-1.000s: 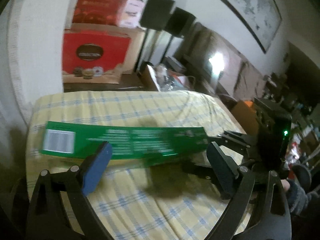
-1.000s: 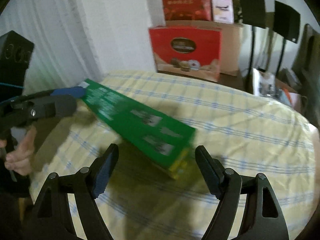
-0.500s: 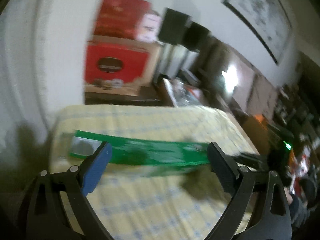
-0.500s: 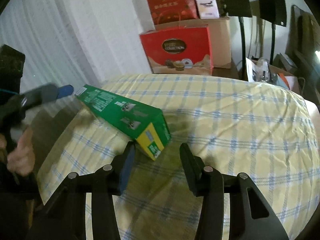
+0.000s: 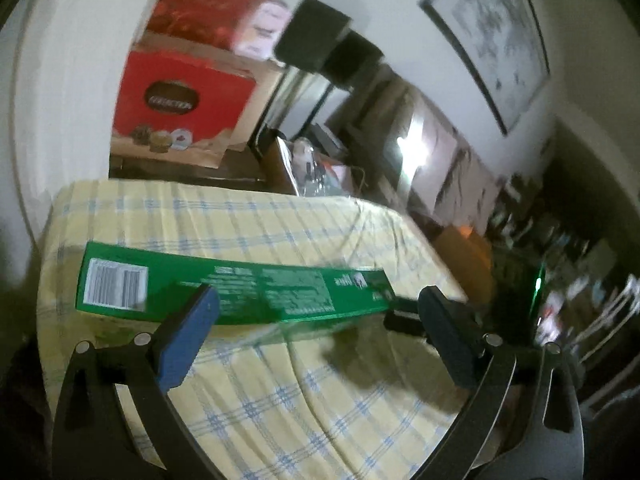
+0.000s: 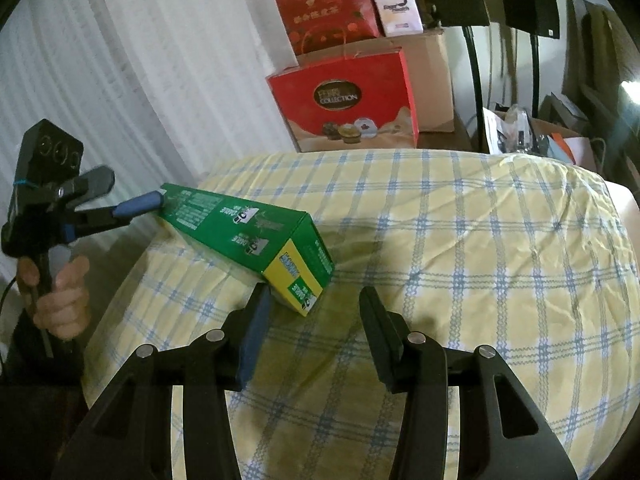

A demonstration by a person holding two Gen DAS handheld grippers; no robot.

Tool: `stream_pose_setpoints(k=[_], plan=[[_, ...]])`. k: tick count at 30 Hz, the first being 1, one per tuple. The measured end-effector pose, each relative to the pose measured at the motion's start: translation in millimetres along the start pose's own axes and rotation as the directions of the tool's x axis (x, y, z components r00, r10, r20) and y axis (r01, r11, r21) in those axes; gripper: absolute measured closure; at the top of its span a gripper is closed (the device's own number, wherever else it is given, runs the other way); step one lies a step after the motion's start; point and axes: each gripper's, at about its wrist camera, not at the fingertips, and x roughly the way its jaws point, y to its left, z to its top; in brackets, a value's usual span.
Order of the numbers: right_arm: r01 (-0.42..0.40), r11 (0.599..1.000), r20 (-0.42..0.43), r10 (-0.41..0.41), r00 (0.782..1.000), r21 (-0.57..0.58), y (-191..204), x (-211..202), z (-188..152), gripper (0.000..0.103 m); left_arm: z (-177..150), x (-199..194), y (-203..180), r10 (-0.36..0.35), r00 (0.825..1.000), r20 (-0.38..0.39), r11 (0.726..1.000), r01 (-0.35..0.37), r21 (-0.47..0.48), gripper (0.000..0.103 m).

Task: Organize objects

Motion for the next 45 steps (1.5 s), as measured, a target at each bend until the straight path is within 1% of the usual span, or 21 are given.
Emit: stream_pose_setpoints(k=[1, 3, 5, 7, 9, 10, 11, 14, 17, 19, 21, 24, 25, 27, 29, 31, 34, 37, 41, 43, 45], plan=[[-0.002, 1.0, -0.001, 0.002, 1.0, 0.003, -1, 0, 0, 0.055, -1, -3, -6, 0.038, 0.999, 0.009, 0.999, -0.038, 0.036, 0.004], [-0.005, 1.0, -0.006, 0.005, 1.0, 0.013, -3, 1, 0, 0.055, -5, -11, -16, 0.135, 0.99, 0.038, 0.984, -0.138, 0.115, 0.004], [-0.009, 1.0, -0.005, 0.009, 1.0, 0.024, -5, 0, 0, 0.055, -11, -20, -21, 0.243, 0.967, 0.076, 0.947, -0.253, 0.197, 0.003], [-0.014, 0.999, -0.003, 0.014, 1.0, 0.034, -8, -1, -1, 0.055, -15, -26, -18, 0.338, 0.935, 0.108, 0.902, -0.355, 0.247, 0.003], [-0.013, 0.999, -0.005, 0.013, 1.0, 0.037, -8, -1, -1, 0.055, -21, -32, -7, 0.386, 0.915, 0.118, 0.883, -0.404, 0.239, 0.003], [-0.012, 0.999, -0.007, 0.012, 1.0, 0.036, -7, 0, 0, 0.055, -21, -33, 4, 0.394, 0.913, 0.108, 0.888, -0.408, 0.214, 0.003], [-0.011, 0.999, -0.007, 0.011, 1.0, 0.035, -7, 0, 0, 0.055, -21, -31, 12, 0.389, 0.916, 0.094, 0.896, -0.4, 0.191, 0.003], [-0.01, 1.0, -0.013, 0.01, 1.0, 0.028, -2, 4, 1, 0.055, -27, -28, 31, 0.357, 0.932, 0.058, 0.922, -0.362, 0.136, 0.003], [0.006, 1.0, -0.019, -0.006, 1.0, 0.006, 4, 7, 1, 0.055, -31, -20, 34, 0.337, 0.941, 0.038, 0.93, -0.339, 0.142, 0.003], [-0.001, 1.0, -0.008, 0.001, 1.0, -0.007, 8, 7, 2, 0.055, -32, -12, 30, 0.317, 0.948, 0.026, 0.936, -0.317, 0.155, 0.003], [-0.008, 1.0, 0.003, 0.008, 1.0, -0.018, 12, 7, 2, 0.055, -33, -6, 24, 0.316, 0.948, 0.027, 0.932, -0.316, 0.176, 0.003], [-0.012, 0.999, -0.005, 0.012, 1.0, -0.034, 16, 11, 4, 0.055, -35, 0, 13, 0.311, 0.95, 0.022, 0.931, -0.31, 0.196, 0.003], [-0.008, 0.999, -0.005, 0.008, 1.0, -0.041, 18, 12, 4, 0.054, -35, 1, 9, 0.318, 0.948, 0.026, 0.927, -0.317, 0.201, 0.003], [0.008, 0.999, 0.0, -0.008, 1.0, -0.052, 21, 11, 3, 0.05, -37, 2, 3, 0.324, 0.946, 0.024, 0.923, -0.322, 0.212, 0.003], [0.007, 0.999, 0.001, -0.007, 1.0, -0.042, 20, 10, 3, 0.047, -39, 4, -2, 0.319, 0.948, 0.017, 0.924, -0.315, 0.215, 0.003], [0.014, 1.0, 0.01, -0.014, 1.0, -0.027, 16, 7, 4, 0.047, -41, 5, -7, 0.315, 0.949, 0.01, 0.925, -0.309, 0.223, 0.003], [0.014, 1.0, 0.024, -0.014, 1.0, -0.004, 10, 2, 5, 0.047, -43, 6, -17, 0.323, 0.946, 0.009, 0.917, -0.315, 0.244, 0.003], [0.019, 1.0, 0.041, -0.02, 0.999, 0.01, 6, -5, 8, 0.047, -44, 6, -26, 0.331, 0.944, 0.015, 0.91, -0.323, 0.259, 0.003], [0.019, 0.999, 0.065, -0.021, 0.998, 0.026, 2, -17, 11, 0.047, -42, 5, -38, 0.339, 0.94, 0.03, 0.908, -0.335, 0.251, 0.003], [0.025, 0.999, 0.074, -0.027, 0.997, 0.027, 2, -23, 11, 0.047, -42, 4, -45, 0.335, 0.941, 0.04, 0.91, -0.335, 0.245, 0.003], [0.035, 0.999, 0.092, -0.037, 0.995, 0.031, 2, -30, 11, 0.044, -43, 4, -52, 0.329, 0.943, 0.045, 0.911, -0.33, 0.246, 0.003]])
